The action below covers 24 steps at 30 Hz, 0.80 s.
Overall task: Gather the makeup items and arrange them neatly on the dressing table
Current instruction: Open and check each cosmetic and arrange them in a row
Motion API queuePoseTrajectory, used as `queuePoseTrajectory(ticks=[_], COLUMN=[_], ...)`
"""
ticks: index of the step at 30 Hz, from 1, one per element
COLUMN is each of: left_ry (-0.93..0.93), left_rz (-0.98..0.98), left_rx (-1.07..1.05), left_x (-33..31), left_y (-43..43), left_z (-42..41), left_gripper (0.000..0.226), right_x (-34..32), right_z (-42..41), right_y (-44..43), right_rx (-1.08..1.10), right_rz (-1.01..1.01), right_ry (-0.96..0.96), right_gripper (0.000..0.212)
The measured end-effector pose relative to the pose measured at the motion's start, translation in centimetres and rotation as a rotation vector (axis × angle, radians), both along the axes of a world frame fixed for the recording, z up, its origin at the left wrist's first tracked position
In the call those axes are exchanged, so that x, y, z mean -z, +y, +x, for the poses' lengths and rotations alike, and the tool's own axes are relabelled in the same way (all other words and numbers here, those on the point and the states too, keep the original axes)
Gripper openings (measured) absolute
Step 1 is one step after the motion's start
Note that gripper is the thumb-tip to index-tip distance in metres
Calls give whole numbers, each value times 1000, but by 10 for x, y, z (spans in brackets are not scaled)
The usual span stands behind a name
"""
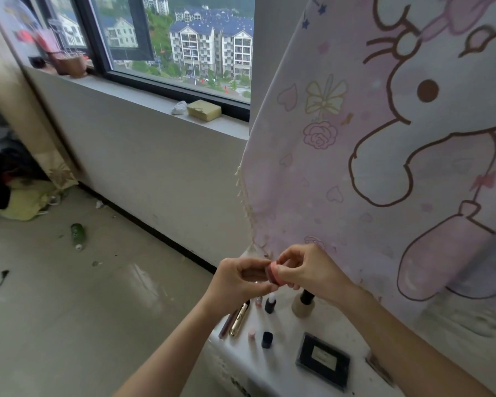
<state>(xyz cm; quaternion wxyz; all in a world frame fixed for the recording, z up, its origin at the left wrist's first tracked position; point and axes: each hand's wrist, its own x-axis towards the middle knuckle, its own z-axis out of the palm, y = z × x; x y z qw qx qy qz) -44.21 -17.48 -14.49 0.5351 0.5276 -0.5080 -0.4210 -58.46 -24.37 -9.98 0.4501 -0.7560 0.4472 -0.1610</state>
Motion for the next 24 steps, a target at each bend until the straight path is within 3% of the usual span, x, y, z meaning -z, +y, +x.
queuePoseTrajectory(ticks=[4,11,14,19,24], left_ry=[102,181,173,123,174], left_rz=[16,6,-3,-25,-9], left_rx=[-10,-16,-31,-25,-35], left_x=[1,2,1,-1,2], left_y=[3,3,3,5,8], left_z=[-1,-1,0,0,0], left_gripper=[40,39,45,47,46], right_x=[-2,-13,-19,-18,-18], right_z=[0,-5,-6,2,1], right_y=[0,-11,-14,-9,-10], right_rx=[-54,-199,-152,-141,-196], right_rz=[-85,-4,-38,-64,-40], right_ry=[41,77,120,209,164], right_gripper=[11,30,38,31,24])
